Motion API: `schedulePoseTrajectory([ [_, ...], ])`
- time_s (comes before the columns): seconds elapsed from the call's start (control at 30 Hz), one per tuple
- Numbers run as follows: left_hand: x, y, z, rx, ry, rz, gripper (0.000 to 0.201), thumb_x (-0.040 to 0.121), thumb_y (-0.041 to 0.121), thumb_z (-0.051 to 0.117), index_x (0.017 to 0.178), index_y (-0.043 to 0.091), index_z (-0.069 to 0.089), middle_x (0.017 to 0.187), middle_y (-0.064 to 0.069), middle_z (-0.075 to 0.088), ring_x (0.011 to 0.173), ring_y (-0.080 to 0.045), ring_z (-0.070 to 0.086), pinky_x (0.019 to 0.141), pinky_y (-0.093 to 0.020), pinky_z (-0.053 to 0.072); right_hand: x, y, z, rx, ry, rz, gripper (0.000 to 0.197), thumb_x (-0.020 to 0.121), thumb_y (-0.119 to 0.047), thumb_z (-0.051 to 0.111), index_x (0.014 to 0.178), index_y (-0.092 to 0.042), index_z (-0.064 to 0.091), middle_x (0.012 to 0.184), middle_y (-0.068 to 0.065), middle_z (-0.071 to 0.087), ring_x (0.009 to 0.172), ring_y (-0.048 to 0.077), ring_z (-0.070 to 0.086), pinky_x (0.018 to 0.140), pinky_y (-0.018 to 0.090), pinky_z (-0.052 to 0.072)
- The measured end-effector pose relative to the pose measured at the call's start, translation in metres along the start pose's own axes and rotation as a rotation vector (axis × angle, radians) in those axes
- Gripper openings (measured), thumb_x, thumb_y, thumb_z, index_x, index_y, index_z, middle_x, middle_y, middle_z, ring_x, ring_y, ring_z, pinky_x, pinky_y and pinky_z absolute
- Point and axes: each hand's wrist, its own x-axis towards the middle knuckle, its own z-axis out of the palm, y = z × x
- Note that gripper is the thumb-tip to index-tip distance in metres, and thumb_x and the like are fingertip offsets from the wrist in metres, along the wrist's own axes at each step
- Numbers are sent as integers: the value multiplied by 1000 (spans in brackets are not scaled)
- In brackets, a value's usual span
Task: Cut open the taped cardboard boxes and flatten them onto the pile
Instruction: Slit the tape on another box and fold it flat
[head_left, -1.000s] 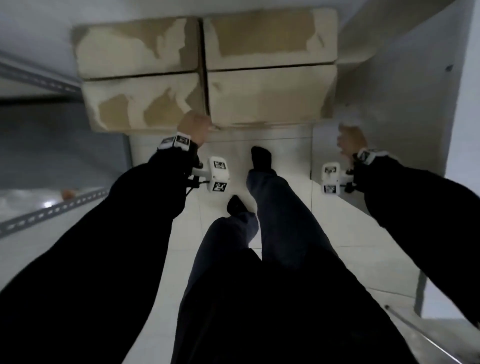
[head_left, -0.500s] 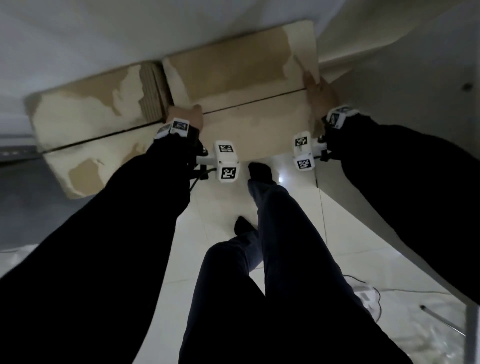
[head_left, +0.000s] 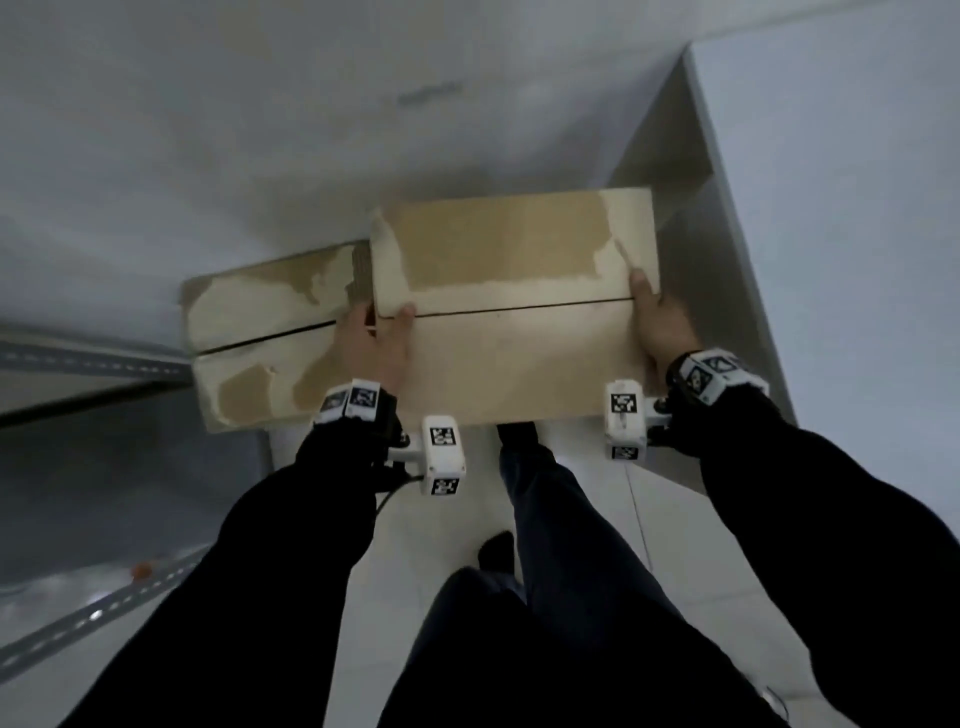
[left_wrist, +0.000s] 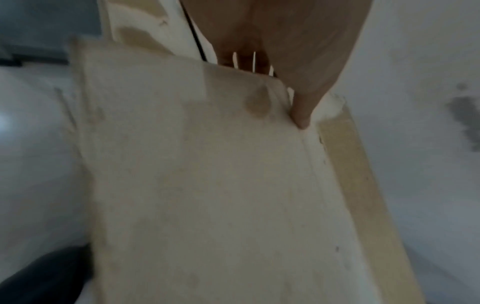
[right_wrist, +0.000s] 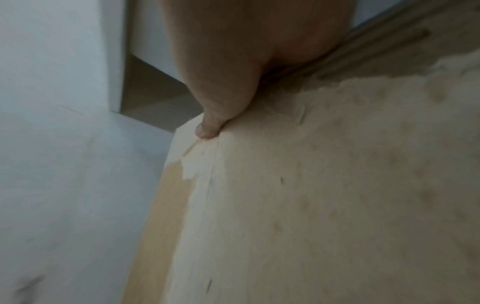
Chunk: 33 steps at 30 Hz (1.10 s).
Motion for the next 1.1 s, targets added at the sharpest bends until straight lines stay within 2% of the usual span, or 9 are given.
schedulePoseTrajectory([
  [0.1,-41,5,-35,-94,81,103,40,89,36,63,112,5,55,112,-17,57,100,-27,55,81,-32,41,-52,-5,-15,-30,-8,-75,73,93,-61,33,125,1,53,131,20,54,120,33,51,104,40,39],
  [0.23,-101,12,-80,-217,40,163,39,95,34,56,122,8,45,111,-6,57,94,-20,54,75,-26,38,-123,-9,-42,13,-8,-211,68,93,-60,34,128,-4,52,129,13,55,119,29,52,106,41,38],
  [0.37,-149,26,-107,-303,-21,181,46,98,38,48,134,13,36,117,-2,53,101,-17,52,82,-26,36,-187,-9,-79,77,-36,-380,73,81,-74,36,131,-23,51,128,0,58,115,20,55,104,42,41],
  [0.5,-181,51,-106,-341,-52,289,48,98,38,47,140,16,38,127,-3,55,113,-19,52,100,-33,40,-229,-4,-128,182,-17,-517,47,92,-57,43,131,-33,50,124,-7,61,112,15,58,102,40,45],
  [0.6,-201,81,-84,-313,-94,389,41,98,37,46,132,15,47,118,-2,59,109,-20,55,97,-34,41,-245,7,-175,244,40,-533,45,93,-53,45,131,-31,51,123,-5,62,111,17,60,100,42,46],
  [0.73,-234,133,-37,-330,-154,481,34,99,33,47,125,12,50,91,-1,62,71,-14,56,71,-28,44,-249,28,-246,281,86,-517,41,96,-48,41,128,-24,51,118,0,64,103,17,63,91,38,51],
  [0.9,-268,207,54,-271,-253,482,36,98,36,47,123,11,50,95,-11,60,98,-33,61,86,-38,46,-217,65,-353,364,121,-389,30,99,-39,39,112,-17,53,96,0,66,77,11,63,59,18,55],
  [1.03,-307,259,136,-213,-283,463,38,99,36,44,125,9,48,114,-22,61,106,-36,58,86,-36,44,-173,91,-441,362,121,-308,29,99,-39,41,91,-17,58,81,1,69,62,11,66,57,23,55],
  [1.1,-326,277,171,-194,-275,446,40,99,35,43,128,7,46,116,-23,60,107,-35,57,83,-34,41,-150,101,-479,343,105,-278,32,98,-43,42,92,-17,58,88,6,66,72,18,64,70,32,55],
])
